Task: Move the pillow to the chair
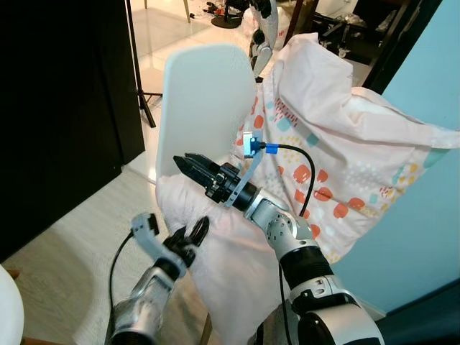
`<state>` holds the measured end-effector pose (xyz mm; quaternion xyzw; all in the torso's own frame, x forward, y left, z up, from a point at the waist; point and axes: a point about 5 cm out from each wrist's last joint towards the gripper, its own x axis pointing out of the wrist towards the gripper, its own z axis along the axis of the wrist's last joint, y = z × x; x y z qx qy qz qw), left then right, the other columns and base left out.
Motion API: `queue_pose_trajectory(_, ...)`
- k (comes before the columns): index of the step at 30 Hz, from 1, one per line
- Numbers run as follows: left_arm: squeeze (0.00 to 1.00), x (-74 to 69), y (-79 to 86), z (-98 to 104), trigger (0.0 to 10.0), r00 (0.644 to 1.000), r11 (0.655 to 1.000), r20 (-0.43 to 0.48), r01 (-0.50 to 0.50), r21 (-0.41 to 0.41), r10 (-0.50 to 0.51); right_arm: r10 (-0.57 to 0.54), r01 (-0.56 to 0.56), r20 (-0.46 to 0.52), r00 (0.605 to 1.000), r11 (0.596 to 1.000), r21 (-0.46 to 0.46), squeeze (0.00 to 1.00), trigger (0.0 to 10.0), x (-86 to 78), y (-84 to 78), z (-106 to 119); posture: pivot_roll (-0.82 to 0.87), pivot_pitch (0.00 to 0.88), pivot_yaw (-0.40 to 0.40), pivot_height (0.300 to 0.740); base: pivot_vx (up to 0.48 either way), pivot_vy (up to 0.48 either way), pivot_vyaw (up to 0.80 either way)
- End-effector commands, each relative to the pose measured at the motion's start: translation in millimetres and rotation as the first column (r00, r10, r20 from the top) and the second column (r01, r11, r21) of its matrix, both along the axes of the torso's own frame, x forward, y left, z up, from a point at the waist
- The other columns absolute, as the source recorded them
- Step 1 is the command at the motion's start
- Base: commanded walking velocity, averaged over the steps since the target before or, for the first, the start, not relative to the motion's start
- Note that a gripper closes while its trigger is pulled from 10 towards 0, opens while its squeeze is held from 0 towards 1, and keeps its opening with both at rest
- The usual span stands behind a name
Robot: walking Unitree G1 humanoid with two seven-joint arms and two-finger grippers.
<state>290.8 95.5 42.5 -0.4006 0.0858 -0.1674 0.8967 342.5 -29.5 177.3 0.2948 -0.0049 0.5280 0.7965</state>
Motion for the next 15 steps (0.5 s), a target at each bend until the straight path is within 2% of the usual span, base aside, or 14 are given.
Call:
queue_pose_trajectory(1, 0.00, -4.0, -17.2, -8.4, 10.0, 0.998, 1.000, -0.056, 0.018, -0.018, -0.019, -0.004, 0.004, -0.015, 1.000, 1.000, -0.009, 0.00, 10.0, -1.9, -1.2, -4.2, -0.01, 0.136, -0.173, 0.553, 0.000, 0.000, 0.00)
queue_pose_trajectory(5, 0.00, 5.9, -33.5, -9.0, 10.0, 0.993, 0.999, -0.114, 0.028, 0.032, -0.024, -0.003, 0.003, -0.012, 1.000, 1.000, -0.025, 0.00, 10.0, -2.9, -3.0, -4.3, -0.03, 0.140, -0.183, 0.553, 0.000, 0.000, 0.00)
queue_pose_trajectory(10, 0.00, 8.3, -41.6, -12.5, 10.0, 0.986, 0.994, -0.166, 0.034, 0.103, -0.017, -0.009, 0.008, -0.013, 1.000, 0.999, -0.031, 0.00, 10.0, -3.0, -4.9, -3.7, -0.03, 0.139, -0.189, 0.553, 0.000, 0.000, 0.00)
queue_pose_trajectory(11, 0.00, 7.7, -41.7, -16.2, 3.8, 0.980, 0.992, -0.199, 0.024, 0.128, 0.002, -0.010, 0.010, -0.013, 1.000, 0.999, -0.035, 0.00, 10.0, -3.2, -5.4, -4.2, -0.04, 0.138, -0.187, 0.553, 0.000, 0.000, 0.00)
queue_pose_trajectory(12, 0.00, 7.3, -41.9, -19.4, 0.0, 0.974, 0.990, -0.225, 0.017, 0.137, 0.014, -0.011, 0.011, -0.014, 1.000, 0.999, -0.039, 0.00, 10.0, -3.5, -5.6, -4.6, -0.04, 0.136, -0.188, 0.553, 0.000, 0.000, 0.00)
queue_pose_trajectory(15, 0.00, 6.8, -43.0, -22.4, 0.0, 0.970, 0.989, -0.244, 0.015, 0.144, 0.021, -0.013, 0.012, -0.014, 1.000, 0.999, -0.042, 0.00, 10.0, -3.9, -5.8, -5.0, -0.04, 0.137, -0.188, 0.553, 0.000, 0.000, 0.00)
